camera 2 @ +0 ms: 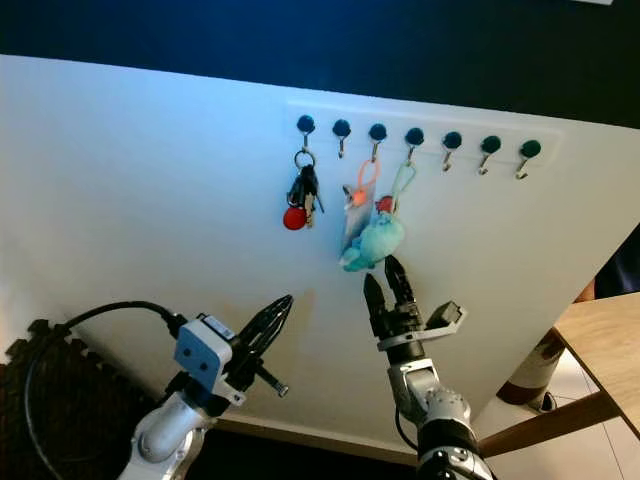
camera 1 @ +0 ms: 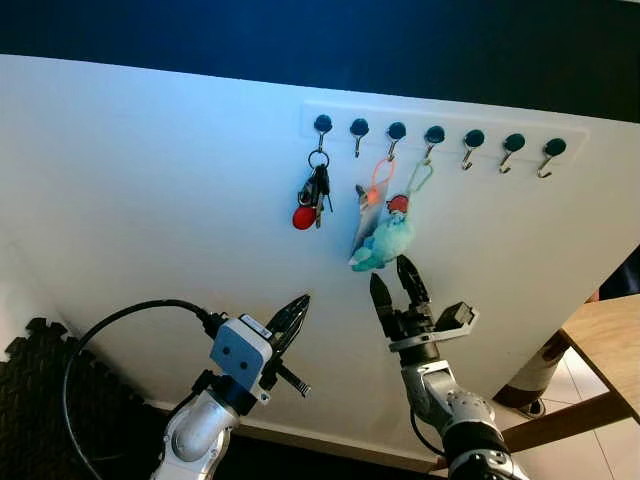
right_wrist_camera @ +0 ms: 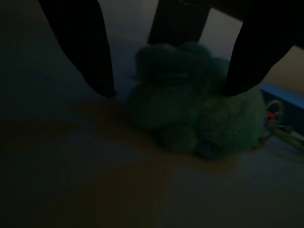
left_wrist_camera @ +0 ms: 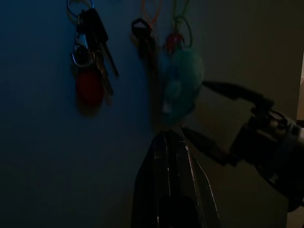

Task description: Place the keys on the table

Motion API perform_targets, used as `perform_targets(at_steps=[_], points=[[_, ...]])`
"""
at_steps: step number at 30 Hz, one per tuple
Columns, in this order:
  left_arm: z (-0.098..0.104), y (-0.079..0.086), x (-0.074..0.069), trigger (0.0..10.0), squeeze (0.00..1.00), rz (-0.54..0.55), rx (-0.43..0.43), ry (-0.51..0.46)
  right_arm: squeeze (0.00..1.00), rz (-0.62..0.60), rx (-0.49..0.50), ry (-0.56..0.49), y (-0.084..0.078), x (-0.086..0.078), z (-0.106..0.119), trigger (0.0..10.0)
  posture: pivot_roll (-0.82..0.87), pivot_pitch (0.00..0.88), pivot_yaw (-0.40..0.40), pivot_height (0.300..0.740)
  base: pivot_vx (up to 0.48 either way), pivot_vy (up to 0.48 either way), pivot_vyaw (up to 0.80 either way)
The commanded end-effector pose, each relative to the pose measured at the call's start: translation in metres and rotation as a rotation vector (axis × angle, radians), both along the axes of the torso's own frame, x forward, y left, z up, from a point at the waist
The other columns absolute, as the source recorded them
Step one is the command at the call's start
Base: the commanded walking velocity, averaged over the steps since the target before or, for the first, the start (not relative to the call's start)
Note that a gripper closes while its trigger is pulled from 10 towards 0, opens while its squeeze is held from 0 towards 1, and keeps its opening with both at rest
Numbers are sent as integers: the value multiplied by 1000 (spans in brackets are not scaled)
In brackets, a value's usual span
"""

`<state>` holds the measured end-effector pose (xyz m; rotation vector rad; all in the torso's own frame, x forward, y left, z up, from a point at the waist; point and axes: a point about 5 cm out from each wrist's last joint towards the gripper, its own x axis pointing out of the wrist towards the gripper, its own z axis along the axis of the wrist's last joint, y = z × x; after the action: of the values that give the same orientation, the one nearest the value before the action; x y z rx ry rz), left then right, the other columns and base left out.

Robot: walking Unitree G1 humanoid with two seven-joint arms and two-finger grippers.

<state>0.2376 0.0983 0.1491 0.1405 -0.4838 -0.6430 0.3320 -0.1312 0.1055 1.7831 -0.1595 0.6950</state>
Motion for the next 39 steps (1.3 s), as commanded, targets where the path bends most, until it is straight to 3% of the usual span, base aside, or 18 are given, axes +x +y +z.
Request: perform_targets(at_steps=[1,7,16,23,25,26,27,30,34,39], points=[[-1,1,-2,10000,0,-5,27,-3,0,6,24,-21,-1,0,2,10000,179,87,-78,740,0,0,0],[-2,0,-3,10000,0,-6,31,-3,0,26,-7,-144,1,-7,12,10000,169,83,-78,740,0,0,0],[-4,0,-4,10000,0,-2,38,0,0,47,-70,-219,-2,-24,15,10000,159,81,-78,740,0,0,0],[-6,-2,-4,10000,0,-5,45,4,0,86,-134,-206,-1,-32,8,10000,150,80,-73,740,0,0,0],[-7,-2,-5,10000,0,-6,49,5,0,114,-231,-182,2,-37,0,10000,150,79,-75,740,0,0,0],[-7,-2,-5,10000,0,-5,50,5,0,103,-328,-165,2,-40,-5,10000,151,79,-77,740,0,0,0],[-7,-2,-5,10000,0,-5,50,5,0,103,-328,-165,2,-40,-5,10000,151,79,-77,740,0,0,0],[-7,-2,-5,10000,0,0,50,6,0,83,-460,-152,-3,-46,-10,10000,149,79,-80,740,0,0,0],[-7,-1,-4,10000,0,5,48,8,0,73,-485,-158,-12,-51,-8,10000,143,79,-78,740,0,0,0],[-7,-2,-3,10000,0,3,46,8,0,30,-445,-152,-23,-49,-3,10000,139,76,-73,740,0,0,0]])
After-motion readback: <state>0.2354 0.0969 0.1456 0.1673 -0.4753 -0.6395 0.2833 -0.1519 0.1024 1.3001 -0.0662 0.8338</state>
